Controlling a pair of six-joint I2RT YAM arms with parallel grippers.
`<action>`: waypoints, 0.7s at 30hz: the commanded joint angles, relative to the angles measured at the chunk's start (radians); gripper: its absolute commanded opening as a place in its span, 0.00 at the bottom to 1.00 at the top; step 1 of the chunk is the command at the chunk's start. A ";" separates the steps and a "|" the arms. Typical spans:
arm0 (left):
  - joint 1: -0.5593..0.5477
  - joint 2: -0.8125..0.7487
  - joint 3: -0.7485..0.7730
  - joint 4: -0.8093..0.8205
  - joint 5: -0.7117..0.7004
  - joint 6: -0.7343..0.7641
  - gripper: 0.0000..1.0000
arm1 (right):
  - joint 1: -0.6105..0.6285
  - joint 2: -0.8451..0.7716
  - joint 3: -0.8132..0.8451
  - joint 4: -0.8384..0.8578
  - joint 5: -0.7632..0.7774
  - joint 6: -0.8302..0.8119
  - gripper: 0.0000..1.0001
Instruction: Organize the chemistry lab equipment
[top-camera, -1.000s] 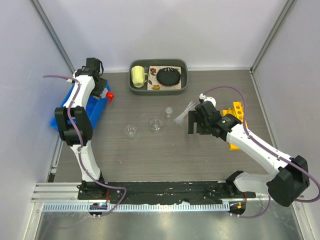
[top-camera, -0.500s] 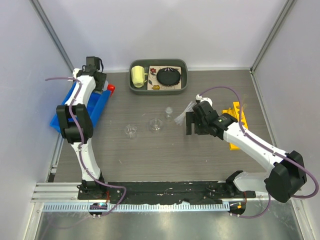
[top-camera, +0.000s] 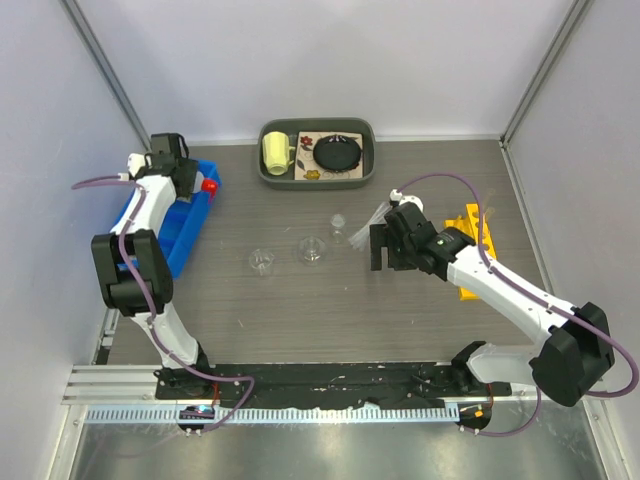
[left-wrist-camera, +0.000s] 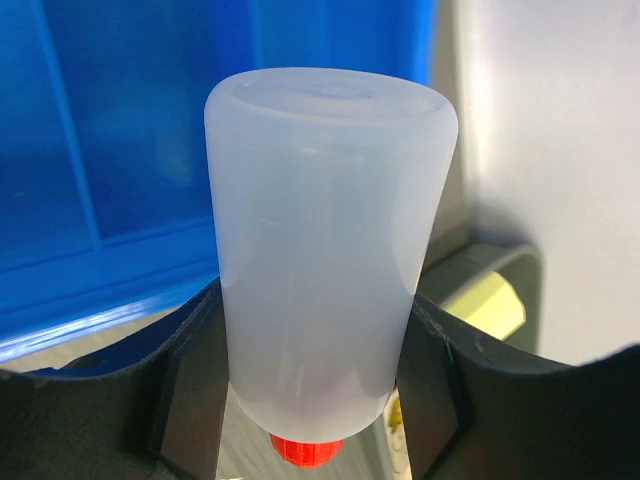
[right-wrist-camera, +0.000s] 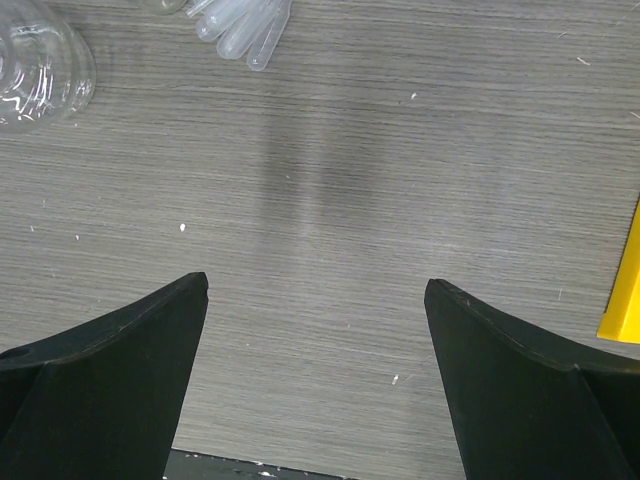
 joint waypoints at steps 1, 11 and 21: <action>0.017 -0.099 -0.091 0.211 0.023 0.021 0.31 | 0.009 -0.045 0.015 0.014 0.005 -0.007 0.95; 0.133 -0.095 -0.261 0.526 0.216 -0.036 0.32 | 0.020 -0.039 0.024 -0.017 0.019 -0.014 0.95; 0.253 -0.086 -0.354 0.661 0.448 -0.081 0.32 | 0.030 -0.015 0.030 0.002 0.008 -0.006 0.95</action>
